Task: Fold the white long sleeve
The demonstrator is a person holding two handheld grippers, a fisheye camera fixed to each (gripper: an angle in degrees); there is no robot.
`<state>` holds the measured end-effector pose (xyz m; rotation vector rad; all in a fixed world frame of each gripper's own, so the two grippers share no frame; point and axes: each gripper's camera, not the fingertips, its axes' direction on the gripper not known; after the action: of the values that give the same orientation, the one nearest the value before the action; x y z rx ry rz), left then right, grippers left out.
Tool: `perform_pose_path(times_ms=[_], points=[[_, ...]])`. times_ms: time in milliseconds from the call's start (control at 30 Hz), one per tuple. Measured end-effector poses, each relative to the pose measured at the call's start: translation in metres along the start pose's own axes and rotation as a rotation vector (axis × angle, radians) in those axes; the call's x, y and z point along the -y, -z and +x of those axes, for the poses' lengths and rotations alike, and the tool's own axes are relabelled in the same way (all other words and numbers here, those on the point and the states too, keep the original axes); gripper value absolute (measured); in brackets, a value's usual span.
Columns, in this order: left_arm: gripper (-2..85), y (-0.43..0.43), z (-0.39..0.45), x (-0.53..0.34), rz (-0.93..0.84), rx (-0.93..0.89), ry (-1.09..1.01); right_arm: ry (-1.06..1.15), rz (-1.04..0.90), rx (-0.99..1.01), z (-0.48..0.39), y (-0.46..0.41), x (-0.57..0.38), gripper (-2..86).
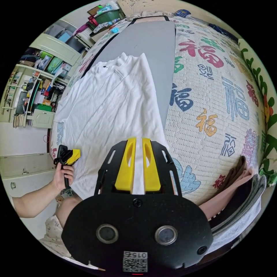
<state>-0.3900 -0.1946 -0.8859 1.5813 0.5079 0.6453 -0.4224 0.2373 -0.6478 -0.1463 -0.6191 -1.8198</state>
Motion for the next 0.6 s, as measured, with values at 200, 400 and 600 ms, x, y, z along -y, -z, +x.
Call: perform_pose_path(times_ms=[200,400,600], points=[[-0.4,0.007,-0.006,-0.005,0.029,0.011,0.011,0.057,-0.023,-0.003,-0.031,-0.072,-0.023,3.7],[0.8,0.028,0.017,-0.007,0.030,-0.232,-0.124,0.061,-0.030,-0.006,-0.080,-0.131,-0.043,2.1],[7.0,0.184,0.110,0.014,0.330,0.000,-0.295,-0.141,0.163,0.316,-0.179,-0.095,-0.032,-0.1]])
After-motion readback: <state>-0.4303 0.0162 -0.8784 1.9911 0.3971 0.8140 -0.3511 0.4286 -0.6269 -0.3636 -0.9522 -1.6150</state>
